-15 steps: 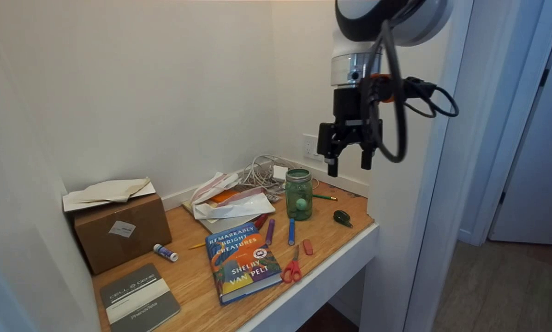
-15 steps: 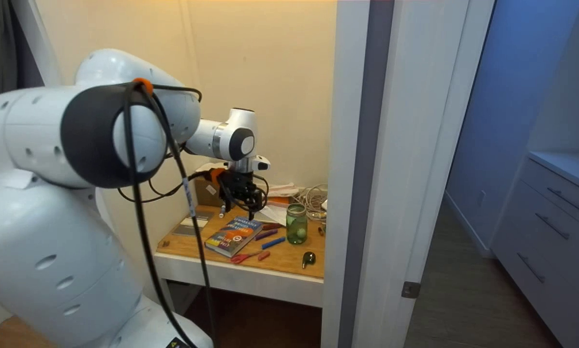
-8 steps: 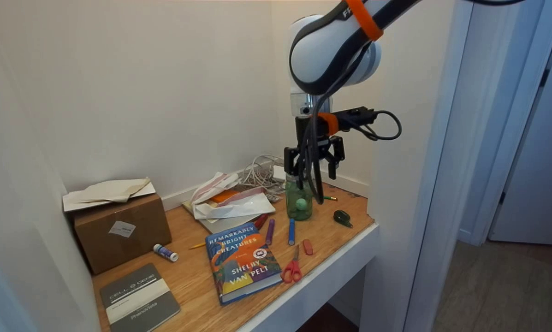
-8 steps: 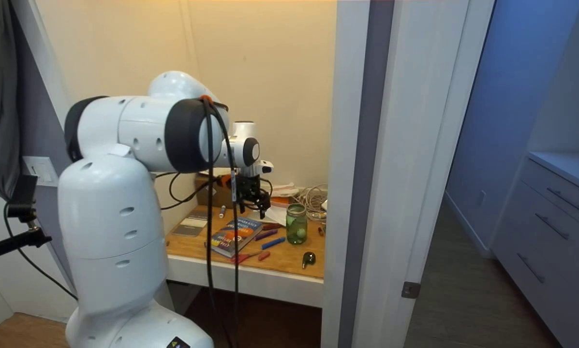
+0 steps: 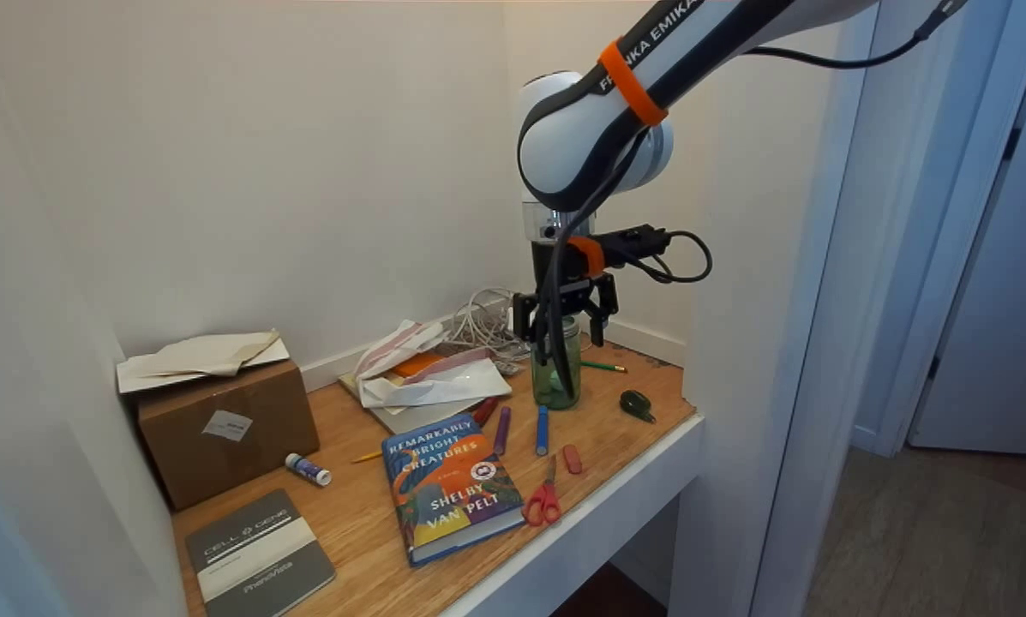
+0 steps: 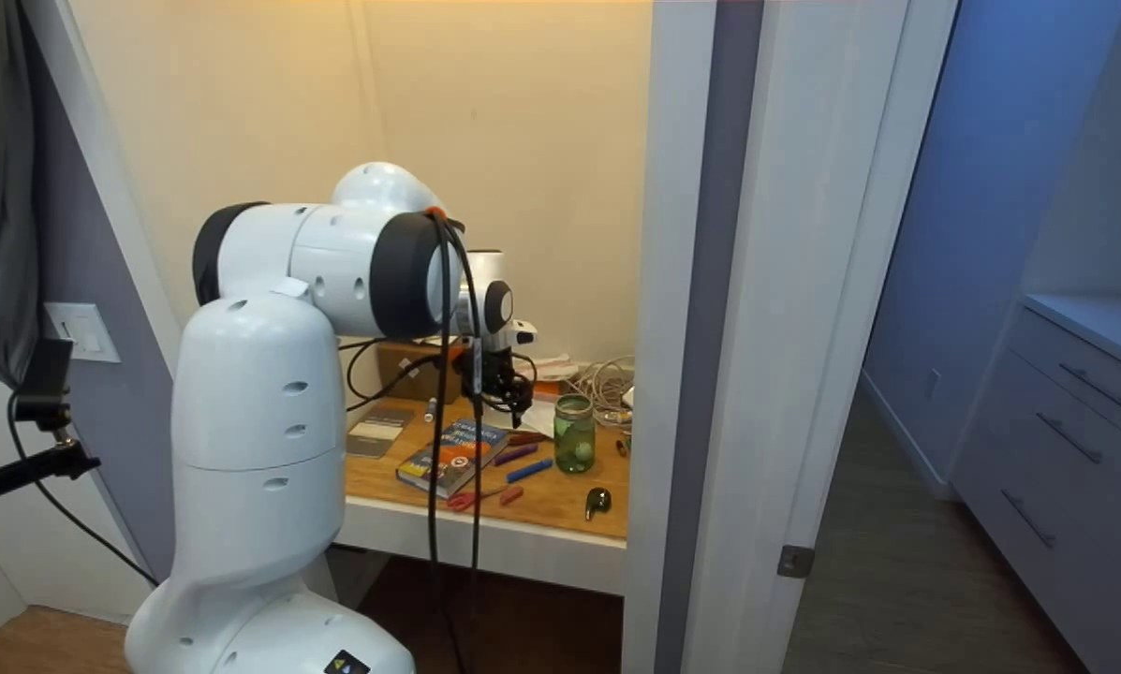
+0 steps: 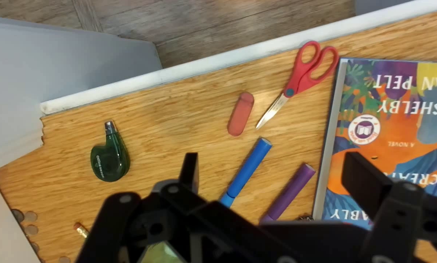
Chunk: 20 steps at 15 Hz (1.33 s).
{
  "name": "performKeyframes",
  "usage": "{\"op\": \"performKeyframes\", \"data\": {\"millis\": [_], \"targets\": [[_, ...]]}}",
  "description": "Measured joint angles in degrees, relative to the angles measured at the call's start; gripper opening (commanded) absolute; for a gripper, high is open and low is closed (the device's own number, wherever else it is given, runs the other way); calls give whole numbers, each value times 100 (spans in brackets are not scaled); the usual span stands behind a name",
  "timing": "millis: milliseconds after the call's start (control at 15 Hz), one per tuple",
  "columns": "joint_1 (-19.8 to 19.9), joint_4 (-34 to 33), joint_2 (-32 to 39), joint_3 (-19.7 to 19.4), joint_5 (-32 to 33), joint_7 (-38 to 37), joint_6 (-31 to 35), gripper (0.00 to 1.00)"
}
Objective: Put the blue marker on the green bottle
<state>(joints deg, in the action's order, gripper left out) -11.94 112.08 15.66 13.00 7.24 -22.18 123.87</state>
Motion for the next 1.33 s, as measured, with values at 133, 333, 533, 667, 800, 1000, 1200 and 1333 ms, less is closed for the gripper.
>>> {"op": "performKeyframes", "data": {"millis": [133, 333, 533, 667, 800, 1000, 1200, 1333], "targets": [[-19, 22, 212, -103, -8, 0, 205, 100], [-20, 28, 707, -330, -4, 0, 966, 100], [-28, 18, 1179, -506, -7, -2, 1828, 100], [-73, -9, 1432, -592, -11, -32, 2261, 100], [-209, -93, 1625, -713, -11, -92, 2433, 100], [-483, -292, 1858, -912, -11, -248, 2441, 100], [-664, -494, 2061, -1029, -13, -440, 2441, 94], [-737, -623, 2181, -1086, -24, -557, 2442, 82]]}}
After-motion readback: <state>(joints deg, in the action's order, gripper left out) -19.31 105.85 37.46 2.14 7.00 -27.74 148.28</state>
